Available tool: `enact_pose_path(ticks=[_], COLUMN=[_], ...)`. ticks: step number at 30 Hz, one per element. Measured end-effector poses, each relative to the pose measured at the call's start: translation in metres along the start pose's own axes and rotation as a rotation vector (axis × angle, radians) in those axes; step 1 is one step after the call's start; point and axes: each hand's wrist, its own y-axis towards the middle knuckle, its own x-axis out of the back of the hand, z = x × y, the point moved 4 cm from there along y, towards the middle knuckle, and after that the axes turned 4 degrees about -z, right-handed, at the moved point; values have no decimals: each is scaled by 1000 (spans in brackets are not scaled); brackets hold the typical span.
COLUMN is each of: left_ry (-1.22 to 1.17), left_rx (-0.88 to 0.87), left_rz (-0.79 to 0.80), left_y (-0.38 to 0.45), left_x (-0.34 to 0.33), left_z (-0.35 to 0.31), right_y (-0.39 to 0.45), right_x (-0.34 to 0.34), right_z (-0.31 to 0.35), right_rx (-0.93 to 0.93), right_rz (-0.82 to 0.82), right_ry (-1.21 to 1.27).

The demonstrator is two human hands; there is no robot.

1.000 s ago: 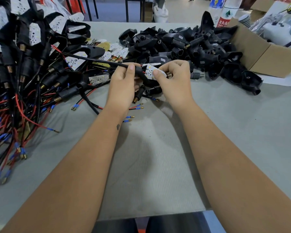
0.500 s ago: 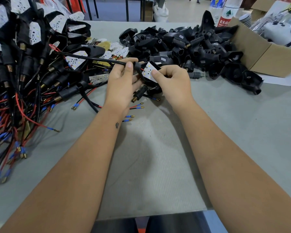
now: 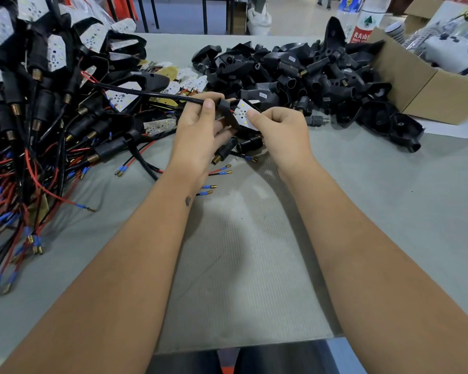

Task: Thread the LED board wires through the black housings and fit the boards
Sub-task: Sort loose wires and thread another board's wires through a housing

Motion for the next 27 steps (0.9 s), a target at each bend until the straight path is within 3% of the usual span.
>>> enact_pose_path(ticks=[9, 15, 21, 27], left_ry=[157, 67, 84, 130], left_rx=[-19, 60, 61, 54], left_rz=[95, 13, 21, 32], left_y=[-1, 1, 0, 0], left_x=[1, 4, 4, 2], left_z=[0, 0, -1, -2], right_y=[1, -4, -7, -6], right_x=[-3, -3, 1, 2], right_z=[-1, 4, 5, 6], right_rx=[73, 198, 163, 89], right_rz=[92, -11, -111, 17], right_ry=[-79, -207, -179, -79])
